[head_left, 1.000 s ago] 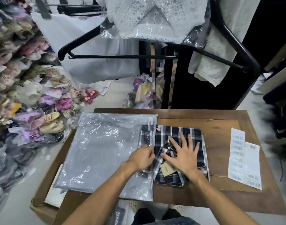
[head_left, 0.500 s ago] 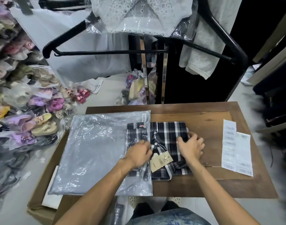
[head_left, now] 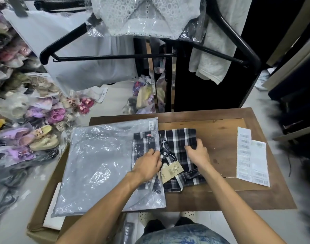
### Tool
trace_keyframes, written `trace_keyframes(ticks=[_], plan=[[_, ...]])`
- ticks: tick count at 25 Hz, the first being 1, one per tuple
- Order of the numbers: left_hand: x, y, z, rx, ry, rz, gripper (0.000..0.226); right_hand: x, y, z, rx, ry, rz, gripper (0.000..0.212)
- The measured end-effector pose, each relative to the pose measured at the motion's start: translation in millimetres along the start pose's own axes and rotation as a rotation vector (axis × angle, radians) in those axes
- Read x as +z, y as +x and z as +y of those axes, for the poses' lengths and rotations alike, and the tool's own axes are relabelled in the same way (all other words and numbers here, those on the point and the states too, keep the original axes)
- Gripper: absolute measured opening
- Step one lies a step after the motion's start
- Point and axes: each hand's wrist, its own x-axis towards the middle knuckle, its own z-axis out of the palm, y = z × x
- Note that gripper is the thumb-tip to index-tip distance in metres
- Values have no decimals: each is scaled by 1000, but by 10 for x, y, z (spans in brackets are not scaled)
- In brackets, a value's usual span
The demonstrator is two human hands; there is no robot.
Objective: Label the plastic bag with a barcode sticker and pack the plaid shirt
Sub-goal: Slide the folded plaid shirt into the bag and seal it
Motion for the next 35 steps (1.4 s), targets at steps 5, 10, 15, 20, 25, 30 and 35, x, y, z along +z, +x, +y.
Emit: trace_keyframes(ticks=[5, 10, 15, 20, 25, 30, 35], plan=[[-17, -37, -1, 3, 17, 23, 13, -329, -29, -92, 204, 434, -282, 59], [-64, -86, 19, 43, -5, 32, 13, -191, 5, 39, 173, 569, -337, 33], [-78, -110, 42, 109, 7, 17, 13, 158, -74, 41, -10, 578, -416, 47], [-63, -108, 56, 45, -10, 8, 14, 208, -3, 115, -72, 401, -191, 33], [-17, -82, 111, 7, -69, -25, 22, 124, -22, 235, -49, 263, 87, 31], [8, -72, 176, -48, -88, -26, 25, 318, -100, 133, -117, 177, 22, 24], [18, -135, 154, -156, -177, 38, 28, 216, -197, 109, -101, 415, -54, 32]])
